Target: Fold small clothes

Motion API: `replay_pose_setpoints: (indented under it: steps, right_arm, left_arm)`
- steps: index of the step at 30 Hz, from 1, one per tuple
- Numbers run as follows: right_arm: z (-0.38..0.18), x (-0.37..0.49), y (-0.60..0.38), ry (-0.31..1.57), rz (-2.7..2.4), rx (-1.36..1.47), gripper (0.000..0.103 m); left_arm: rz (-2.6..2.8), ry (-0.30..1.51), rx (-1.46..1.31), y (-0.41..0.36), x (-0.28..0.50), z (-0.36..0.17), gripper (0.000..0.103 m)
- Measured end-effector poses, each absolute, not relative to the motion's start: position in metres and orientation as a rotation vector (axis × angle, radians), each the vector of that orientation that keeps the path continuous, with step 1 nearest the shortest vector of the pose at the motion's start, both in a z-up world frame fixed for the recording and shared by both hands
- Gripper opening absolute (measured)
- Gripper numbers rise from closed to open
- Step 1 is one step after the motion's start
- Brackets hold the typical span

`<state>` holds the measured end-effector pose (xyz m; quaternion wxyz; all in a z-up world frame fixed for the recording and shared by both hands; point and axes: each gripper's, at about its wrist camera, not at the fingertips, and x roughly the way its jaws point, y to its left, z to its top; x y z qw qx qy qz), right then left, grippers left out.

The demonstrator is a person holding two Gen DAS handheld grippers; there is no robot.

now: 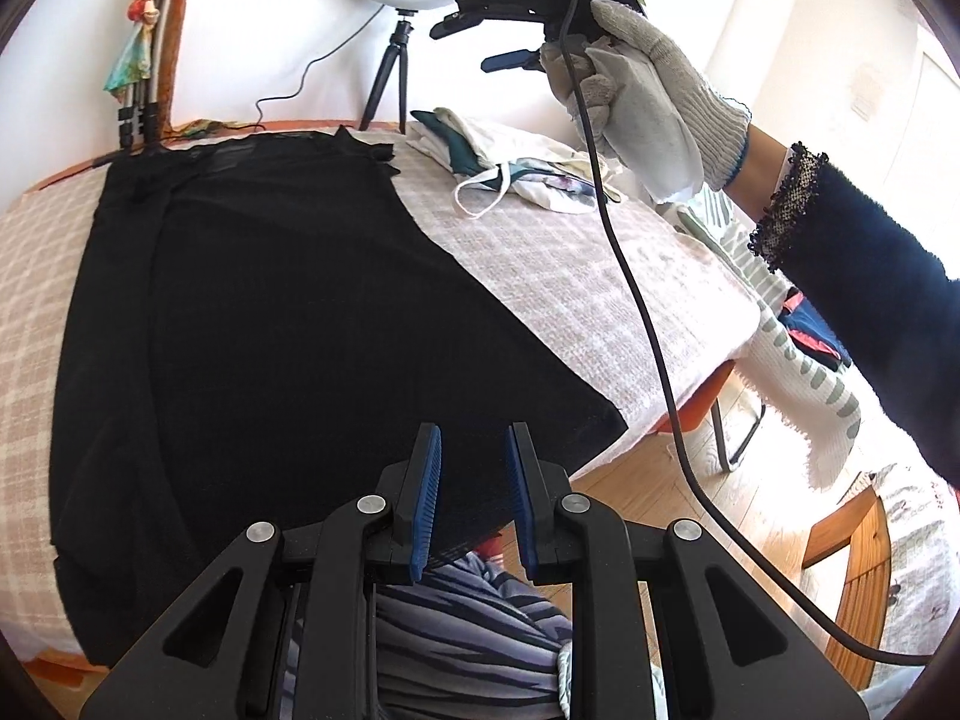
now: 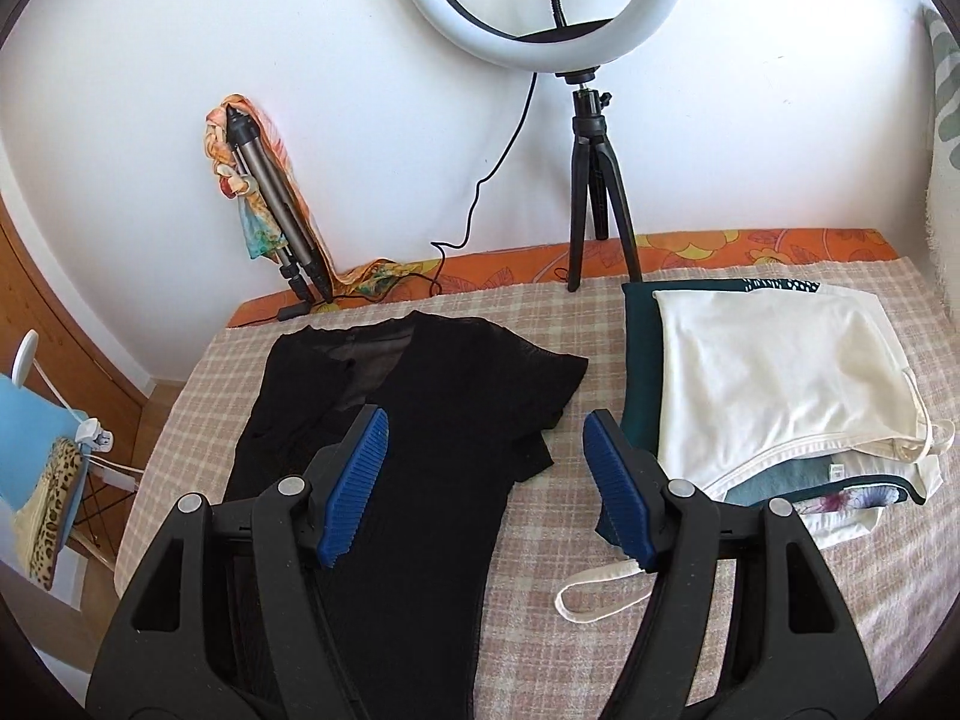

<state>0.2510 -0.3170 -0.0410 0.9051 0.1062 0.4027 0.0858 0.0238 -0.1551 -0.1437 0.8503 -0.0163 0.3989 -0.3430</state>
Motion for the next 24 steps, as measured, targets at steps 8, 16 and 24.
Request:
replay_pose_setpoints:
  steps: [8,16,24]
  right_arm:
    - [-0.047,0.227,-0.358,0.847,0.159,0.225,0.071]
    - [-0.069,0.225,-0.380,0.892,0.178,0.294,0.071]
    - [-0.100,0.243,-0.369,0.957,0.242,0.346,0.071]
  left_arm:
    - [-0.857,0.827,0.146,-0.224,0.010,-0.160,0.052]
    - [-0.849,0.784,0.344,-0.272,0.001,-0.178,0.053]
    - [-0.811,0.783,0.297,-0.273,0.014,-0.179,0.030]
